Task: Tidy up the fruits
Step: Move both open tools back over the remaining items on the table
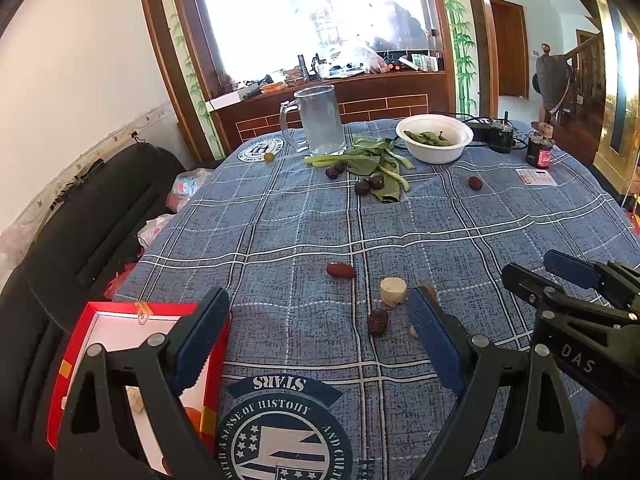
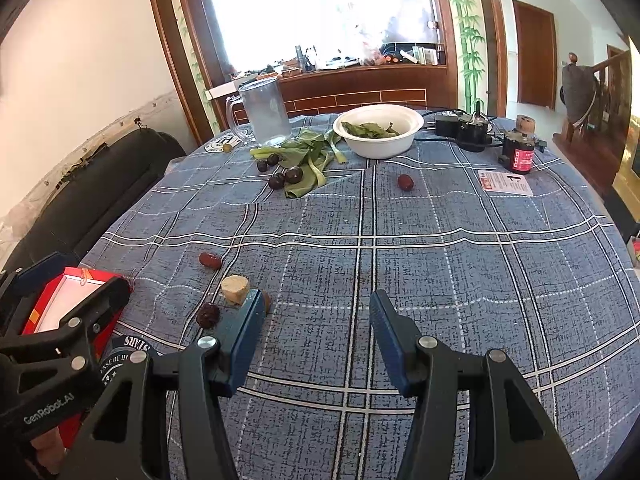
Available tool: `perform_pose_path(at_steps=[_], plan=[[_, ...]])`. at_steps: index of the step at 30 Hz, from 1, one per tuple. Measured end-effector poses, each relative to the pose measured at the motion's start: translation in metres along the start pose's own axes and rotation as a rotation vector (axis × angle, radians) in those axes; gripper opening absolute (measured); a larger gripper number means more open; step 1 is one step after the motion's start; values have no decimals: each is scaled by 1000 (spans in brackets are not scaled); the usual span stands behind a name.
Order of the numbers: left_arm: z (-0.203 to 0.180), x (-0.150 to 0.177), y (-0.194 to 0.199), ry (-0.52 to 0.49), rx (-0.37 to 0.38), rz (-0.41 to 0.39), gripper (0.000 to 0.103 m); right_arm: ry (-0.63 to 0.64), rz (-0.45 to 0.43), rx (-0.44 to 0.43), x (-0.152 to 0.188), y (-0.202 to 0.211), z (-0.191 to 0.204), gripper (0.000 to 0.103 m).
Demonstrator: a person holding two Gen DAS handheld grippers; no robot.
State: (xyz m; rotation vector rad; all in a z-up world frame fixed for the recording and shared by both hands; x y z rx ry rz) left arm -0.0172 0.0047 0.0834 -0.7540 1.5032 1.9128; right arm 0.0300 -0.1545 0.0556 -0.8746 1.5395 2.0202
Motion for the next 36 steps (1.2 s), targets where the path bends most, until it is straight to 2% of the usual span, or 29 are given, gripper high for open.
perform_pose_path(at_steps=[14, 24, 36], plan=[[-6, 1, 8, -9, 7, -26, 92, 2, 4, 7, 1, -1, -1, 54], [1, 7, 18, 23, 31, -86, 93, 2, 9, 12, 1, -3, -2, 54], [-26, 22, 12, -16, 68, -49, 95, 11, 13, 59, 1, -8, -7, 54]])
Point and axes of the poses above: each gripper's, at about its wrist camera, not at the fingertips, and y roughly against the way its jaws point, z to its left, x to its underside, the point moved 1 cm from there along -y, roughly the way its jaws point, and after that the axes turned 2 degrees about z, right-handed, at the moved point
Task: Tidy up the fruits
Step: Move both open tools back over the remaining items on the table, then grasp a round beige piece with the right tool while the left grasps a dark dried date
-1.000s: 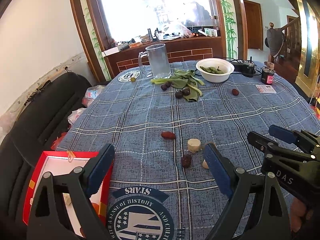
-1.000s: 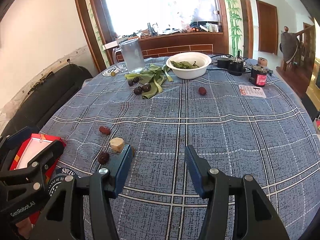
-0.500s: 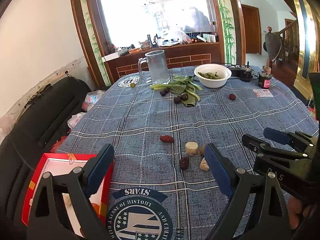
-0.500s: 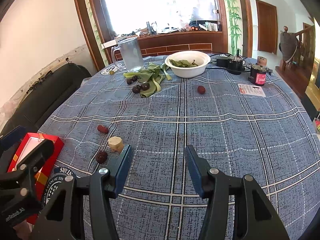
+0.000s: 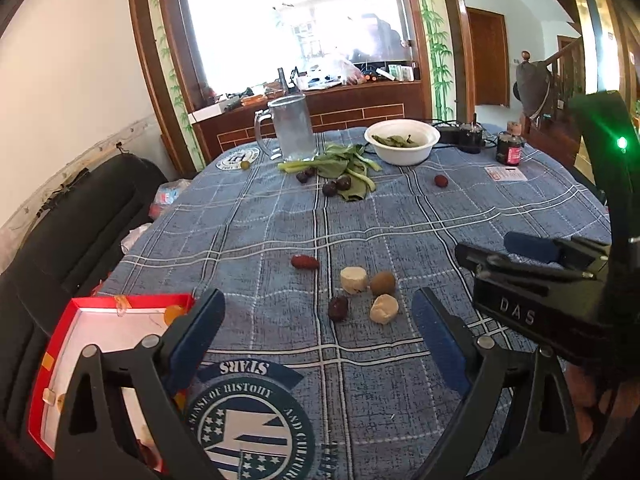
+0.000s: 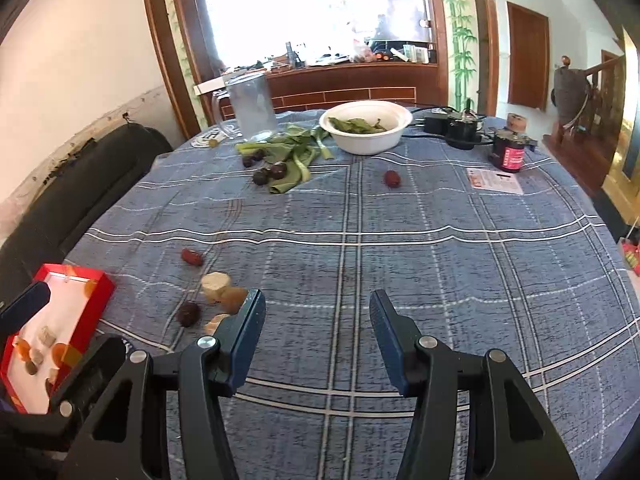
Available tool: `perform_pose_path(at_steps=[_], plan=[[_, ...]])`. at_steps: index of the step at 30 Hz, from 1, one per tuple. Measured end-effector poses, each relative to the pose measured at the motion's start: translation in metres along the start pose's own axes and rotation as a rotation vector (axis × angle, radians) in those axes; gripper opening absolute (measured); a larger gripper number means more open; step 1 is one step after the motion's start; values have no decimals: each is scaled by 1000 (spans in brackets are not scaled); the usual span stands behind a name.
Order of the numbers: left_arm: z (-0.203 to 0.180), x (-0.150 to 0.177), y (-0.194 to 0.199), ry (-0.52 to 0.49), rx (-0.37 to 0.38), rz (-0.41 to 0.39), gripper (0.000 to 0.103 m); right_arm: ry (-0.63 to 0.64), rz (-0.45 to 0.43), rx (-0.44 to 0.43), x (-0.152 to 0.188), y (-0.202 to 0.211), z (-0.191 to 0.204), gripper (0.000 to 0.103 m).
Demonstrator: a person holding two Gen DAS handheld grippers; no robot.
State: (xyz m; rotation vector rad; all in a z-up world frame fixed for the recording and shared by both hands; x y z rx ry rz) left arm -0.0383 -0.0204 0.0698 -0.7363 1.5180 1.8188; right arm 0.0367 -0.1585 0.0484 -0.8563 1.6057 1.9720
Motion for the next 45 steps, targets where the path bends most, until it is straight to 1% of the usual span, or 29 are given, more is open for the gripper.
perform_pose_path(at_steps=[3, 7, 14, 28, 33, 36, 40, 43, 45], plan=[[-3, 3, -8, -3, 22, 35, 95, 14, -8, 14, 0, 0, 0, 54], [-8, 6, -14, -11, 36, 51, 95, 30, -17, 56, 0, 0, -1, 54], [-4, 10, -31, 8, 51, 85, 95, 31, -2, 58, 1, -5, -2, 54], [11, 19, -64, 56, 89, 155, 95, 28, 75, 58, 6, -28, -2, 54], [18, 21, -72, 70, 98, 179, 95, 21, 93, 44, 9, -34, -3, 54], [30, 21, -73, 82, 77, 181, 95, 3, 108, 23, 11, -38, -4, 54], [60, 21, -77, 111, 10, 196, 95, -32, 149, -76, 12, -42, 6, 54], [77, 20, -77, 120, -32, 204, 95, -48, 191, -125, 12, -48, 16, 54], [82, 20, -76, 121, -42, 199, 95, -31, 205, -140, 12, -51, 26, 54]])
Point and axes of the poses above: each gripper's, at about its wrist camera, not at the fingertips, and y roughly against the way its jaws point, z to its left, x to its underside, the point moved 1 cm from there along -y, roughly the way its jaws point, and after that the axes turned 2 degrees about z, right-handed, at the moved point
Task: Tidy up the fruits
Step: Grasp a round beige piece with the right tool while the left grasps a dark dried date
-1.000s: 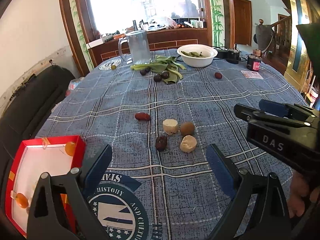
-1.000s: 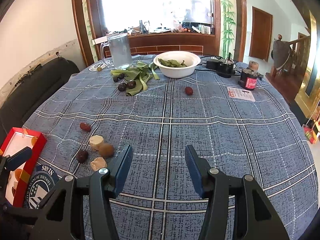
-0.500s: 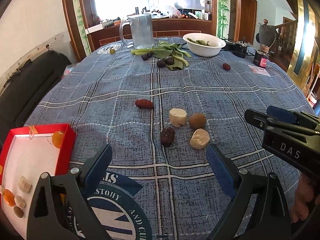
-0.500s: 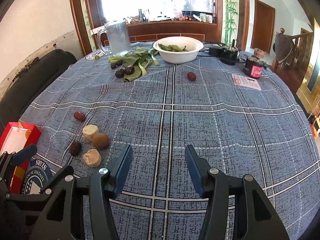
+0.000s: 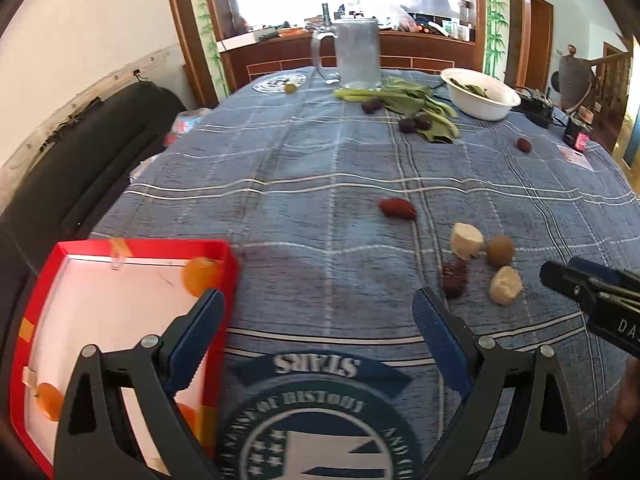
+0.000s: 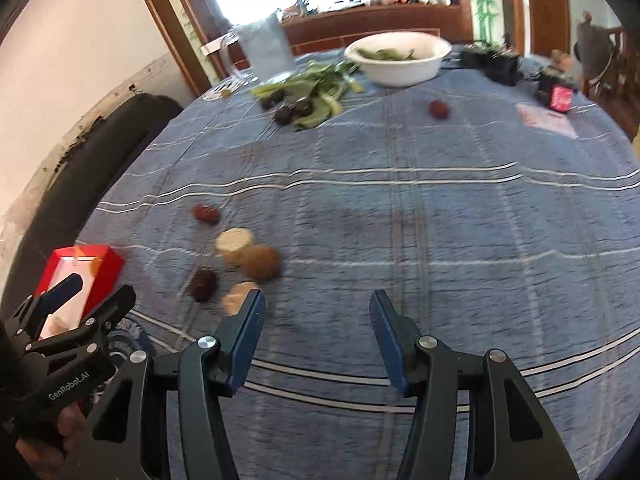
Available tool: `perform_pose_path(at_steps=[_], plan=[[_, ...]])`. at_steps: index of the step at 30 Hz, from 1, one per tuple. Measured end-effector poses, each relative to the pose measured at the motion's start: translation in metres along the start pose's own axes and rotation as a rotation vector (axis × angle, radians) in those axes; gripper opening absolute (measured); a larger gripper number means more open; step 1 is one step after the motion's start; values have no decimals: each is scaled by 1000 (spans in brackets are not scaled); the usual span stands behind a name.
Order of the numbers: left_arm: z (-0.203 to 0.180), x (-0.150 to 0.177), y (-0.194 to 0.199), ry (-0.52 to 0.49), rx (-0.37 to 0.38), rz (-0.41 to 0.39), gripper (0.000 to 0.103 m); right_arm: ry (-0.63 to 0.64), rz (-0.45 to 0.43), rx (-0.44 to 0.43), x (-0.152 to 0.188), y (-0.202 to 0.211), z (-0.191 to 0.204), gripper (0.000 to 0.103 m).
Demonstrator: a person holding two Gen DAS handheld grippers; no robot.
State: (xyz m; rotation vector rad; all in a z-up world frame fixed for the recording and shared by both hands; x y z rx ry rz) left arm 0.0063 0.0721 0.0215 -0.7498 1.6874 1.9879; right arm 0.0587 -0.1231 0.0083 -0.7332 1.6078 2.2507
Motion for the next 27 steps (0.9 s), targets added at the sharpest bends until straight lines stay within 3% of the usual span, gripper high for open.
perform_pose_path(at_steps=[8, 10, 17, 18, 19, 22, 27], plan=[[1, -4, 9, -47, -23, -11, 95, 89, 20, -23, -4, -20, 25, 50], [3, -5, 11, -43, -38, -13, 95, 117, 15, -41, -3, -20, 28, 43], [1, -7, 19, -62, -69, -25, 95, 179, 12, -63, 2, -20, 34, 38], [1, -8, 21, -62, -73, -28, 95, 195, 6, -54, 3, -21, 35, 31], [1, -8, 22, -61, -76, -29, 95, 197, 4, -52, 3, -21, 35, 25], [-1, -7, 23, -62, -84, -25, 95, 171, 16, -94, 1, -21, 32, 25], [-11, -6, 22, -97, -86, -22, 95, 88, -26, -92, -10, -5, 15, 25]])
Point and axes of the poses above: each gripper's, at about its wrist camera, not at the fingertips, and y roughly against the way its jaws point, z to its left, x to its underside, the point moved 1 cm from there along -y, roughly the way its jaws point, and after that the axes turned 2 degrees about z, right-handed, at the moved point
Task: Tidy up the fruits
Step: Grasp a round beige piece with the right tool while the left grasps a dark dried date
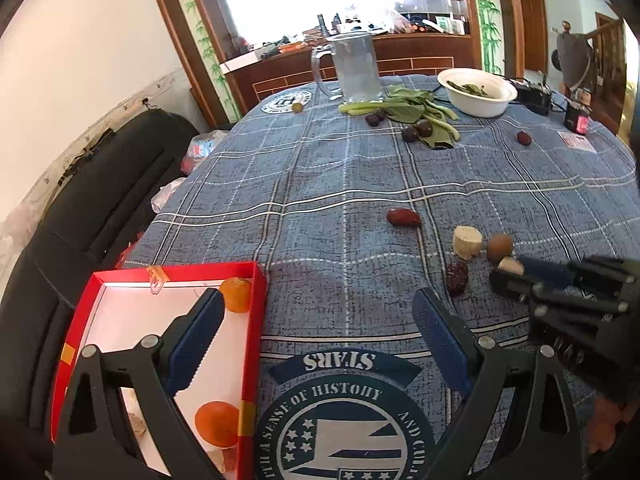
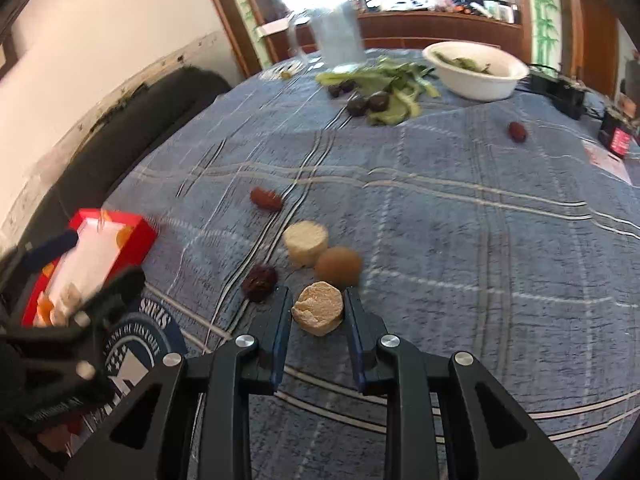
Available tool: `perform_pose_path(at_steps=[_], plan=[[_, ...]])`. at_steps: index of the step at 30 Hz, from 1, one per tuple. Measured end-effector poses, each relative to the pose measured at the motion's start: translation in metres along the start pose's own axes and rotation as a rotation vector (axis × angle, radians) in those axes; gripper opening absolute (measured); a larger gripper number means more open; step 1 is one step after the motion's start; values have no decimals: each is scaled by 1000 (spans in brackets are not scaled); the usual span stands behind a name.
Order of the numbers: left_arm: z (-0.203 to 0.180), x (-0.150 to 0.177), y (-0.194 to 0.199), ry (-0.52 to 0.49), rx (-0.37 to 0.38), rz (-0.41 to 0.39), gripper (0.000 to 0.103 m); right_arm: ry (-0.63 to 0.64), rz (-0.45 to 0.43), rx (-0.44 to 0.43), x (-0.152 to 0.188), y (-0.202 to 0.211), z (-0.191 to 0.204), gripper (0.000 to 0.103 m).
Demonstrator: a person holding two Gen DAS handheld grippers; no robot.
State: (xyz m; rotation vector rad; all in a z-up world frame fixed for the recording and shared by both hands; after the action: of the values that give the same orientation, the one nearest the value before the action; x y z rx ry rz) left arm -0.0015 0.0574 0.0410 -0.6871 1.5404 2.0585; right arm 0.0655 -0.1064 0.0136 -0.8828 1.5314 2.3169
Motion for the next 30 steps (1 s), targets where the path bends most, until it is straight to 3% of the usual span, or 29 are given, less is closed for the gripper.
perform_pose_path(at_steps=[4, 8, 18, 22, 24, 30], plan=[[-15, -5, -6, -36, 57, 21, 95, -18, -89, 77, -3, 22, -11, 25], [-34, -13, -15, -77, 133, 41, 93, -36, -107, 78, -5, 28, -13, 25], [-63, -19, -45, -121, 283, 136, 48, -65, -81, 112, -2, 25, -20, 25], [-68, -21, -51, -118, 324, 151, 39, -67, -77, 112, -1, 24, -20, 25], [-69, -21, -55, -113, 347, 162, 27, -68, -74, 112, -1, 23, -21, 25], [-71, -21, -55, -109, 368, 153, 20, -68, -81, 107, -1, 24, -21, 25]])
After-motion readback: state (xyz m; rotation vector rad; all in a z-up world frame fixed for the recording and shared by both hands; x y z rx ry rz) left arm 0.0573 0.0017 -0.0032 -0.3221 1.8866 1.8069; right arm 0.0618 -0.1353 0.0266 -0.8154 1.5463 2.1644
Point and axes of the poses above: each gripper's, at about its wrist camera, not at the fingertips, and y roughly against the way its jaws point, z to its left, x to its underside, the point moved 1 cm from there along -y, roughly the way its jaws point, and after that the axes turned 2 degrees about z, right-handed, at the moved point
